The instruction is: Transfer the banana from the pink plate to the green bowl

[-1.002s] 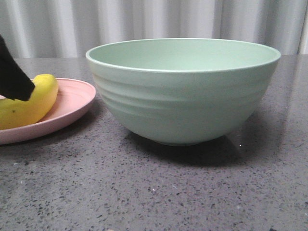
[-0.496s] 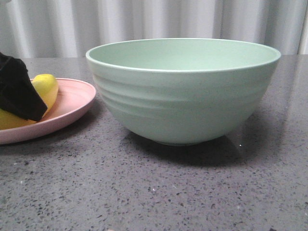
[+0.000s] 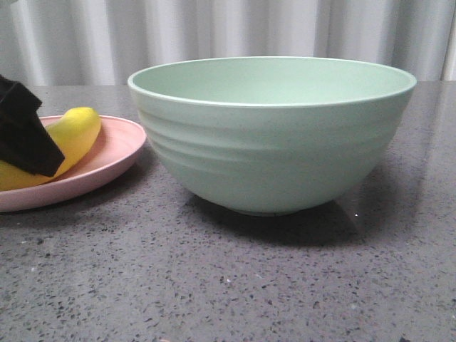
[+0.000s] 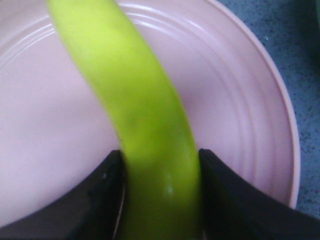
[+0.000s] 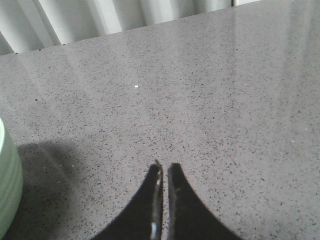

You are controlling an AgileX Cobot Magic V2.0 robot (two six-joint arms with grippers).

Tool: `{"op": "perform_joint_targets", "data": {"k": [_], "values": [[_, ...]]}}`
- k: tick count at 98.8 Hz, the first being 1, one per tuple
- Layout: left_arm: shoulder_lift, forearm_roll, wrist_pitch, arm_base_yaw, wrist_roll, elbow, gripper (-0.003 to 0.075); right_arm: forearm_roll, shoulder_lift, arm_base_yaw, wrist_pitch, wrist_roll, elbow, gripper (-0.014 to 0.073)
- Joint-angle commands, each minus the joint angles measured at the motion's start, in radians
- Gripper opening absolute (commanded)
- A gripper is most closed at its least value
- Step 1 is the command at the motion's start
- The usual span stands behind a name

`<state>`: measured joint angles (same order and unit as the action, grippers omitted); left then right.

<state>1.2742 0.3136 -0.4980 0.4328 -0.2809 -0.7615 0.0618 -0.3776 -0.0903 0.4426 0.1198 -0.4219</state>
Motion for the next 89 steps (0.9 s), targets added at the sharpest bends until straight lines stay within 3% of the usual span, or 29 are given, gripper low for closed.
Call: {"op": "perform_joint_targets", "data": {"k": [1, 31, 47, 57, 74, 89], "values": [[-0.024, 0.009, 0.036, 0.007, 0.001, -0.061, 0.023, 0.002, -0.016, -0.006, -0.065, -0.004, -0.036, -0.0053], [-0.112, 0.041, -0.062, 0.007, 0.001, -0.204, 0.023, 0.009, -0.031, 0.047, 0.053, -0.07, -0.133, -0.0053], [-0.168, 0.064, -0.066, 0.078, 0.001, -0.247, 0.023, 0.082, -0.133, 0.122, 0.168, -0.111, -0.25, -0.0041], [-0.177, 0.066, -0.064, 0.157, 0.001, -0.256, 0.023, 0.164, -0.21, 0.192, 0.172, -0.12, -0.307, 0.0061], [-0.164, 0.08, -0.031, 0.295, 0.001, -0.256, 0.023, 0.333, -0.33, 0.323, 0.109, -0.141, -0.388, 0.033], [-0.131, 0.088, 0.023, 0.389, 0.001, -0.256, 0.023, 0.454, -0.441, 0.428, 0.042, -0.141, -0.443, 0.0348]]}}
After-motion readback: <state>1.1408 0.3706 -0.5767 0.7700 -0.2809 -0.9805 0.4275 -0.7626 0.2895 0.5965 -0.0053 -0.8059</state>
